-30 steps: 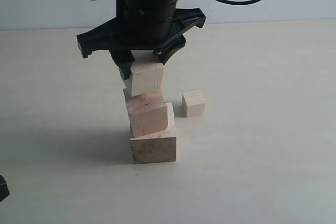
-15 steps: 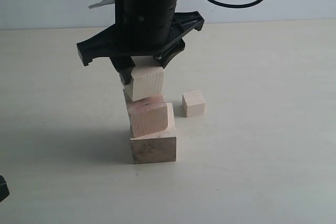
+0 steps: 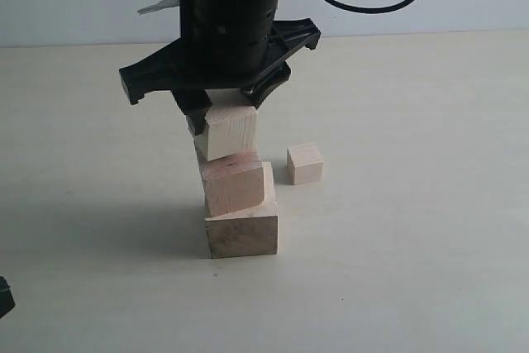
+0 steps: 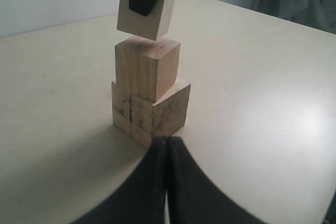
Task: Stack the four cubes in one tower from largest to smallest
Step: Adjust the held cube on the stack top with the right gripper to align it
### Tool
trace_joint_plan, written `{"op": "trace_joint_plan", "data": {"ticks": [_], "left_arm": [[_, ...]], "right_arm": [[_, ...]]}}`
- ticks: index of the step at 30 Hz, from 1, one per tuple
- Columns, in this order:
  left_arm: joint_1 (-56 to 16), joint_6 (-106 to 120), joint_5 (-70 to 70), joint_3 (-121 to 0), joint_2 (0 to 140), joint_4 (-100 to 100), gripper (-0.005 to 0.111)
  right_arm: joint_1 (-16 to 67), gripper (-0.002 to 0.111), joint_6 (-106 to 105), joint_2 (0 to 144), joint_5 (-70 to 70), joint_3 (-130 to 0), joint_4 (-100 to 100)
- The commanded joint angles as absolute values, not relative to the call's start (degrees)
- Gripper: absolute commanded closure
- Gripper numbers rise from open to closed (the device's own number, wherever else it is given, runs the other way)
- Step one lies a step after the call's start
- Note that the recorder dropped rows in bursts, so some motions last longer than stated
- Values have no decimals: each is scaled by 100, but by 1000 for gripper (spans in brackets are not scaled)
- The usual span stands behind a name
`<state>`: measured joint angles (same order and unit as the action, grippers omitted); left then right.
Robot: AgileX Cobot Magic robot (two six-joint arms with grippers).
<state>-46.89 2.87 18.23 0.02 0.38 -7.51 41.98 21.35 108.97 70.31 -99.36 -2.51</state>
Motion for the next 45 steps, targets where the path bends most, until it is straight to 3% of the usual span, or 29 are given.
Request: {"op": "trace_joint_plan", "data": {"ticks": [1,45], "left_arm": [[-4680,280,1802,0,0,-776,107],[-4680,280,1802,0,0,-776,107]], "right_arm": [[4228,108,2082,10880,6996,-9912,-258],[4228,108,2240,10832,6996,-9703,-140]]}}
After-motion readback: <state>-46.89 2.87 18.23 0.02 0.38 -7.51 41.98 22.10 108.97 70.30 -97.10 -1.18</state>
